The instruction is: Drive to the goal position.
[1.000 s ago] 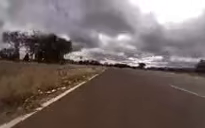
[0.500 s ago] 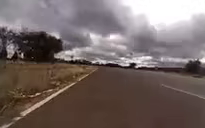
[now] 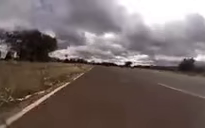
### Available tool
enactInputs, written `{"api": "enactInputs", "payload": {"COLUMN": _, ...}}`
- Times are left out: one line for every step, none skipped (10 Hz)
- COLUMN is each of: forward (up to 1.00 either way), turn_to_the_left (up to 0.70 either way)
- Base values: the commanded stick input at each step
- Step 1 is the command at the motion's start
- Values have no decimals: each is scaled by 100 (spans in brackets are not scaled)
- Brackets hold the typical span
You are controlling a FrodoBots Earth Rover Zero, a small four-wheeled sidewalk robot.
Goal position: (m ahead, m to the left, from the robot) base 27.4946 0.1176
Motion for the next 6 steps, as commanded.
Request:
{"api": "enactInputs", "payload": {"forward": 85, "turn_to_the_left": 16}}
{"api": "enactInputs", "payload": {"forward": 85, "turn_to_the_left": 12}}
{"api": "enactInputs", "payload": {"forward": 85, "turn_to_the_left": 7}}
{"api": "enactInputs", "payload": {"forward": 85, "turn_to_the_left": 4}}
{"api": "enactInputs", "payload": {"forward": 85, "turn_to_the_left": 4}}
{"api": "enactInputs", "payload": {"forward": 85, "turn_to_the_left": 4}}
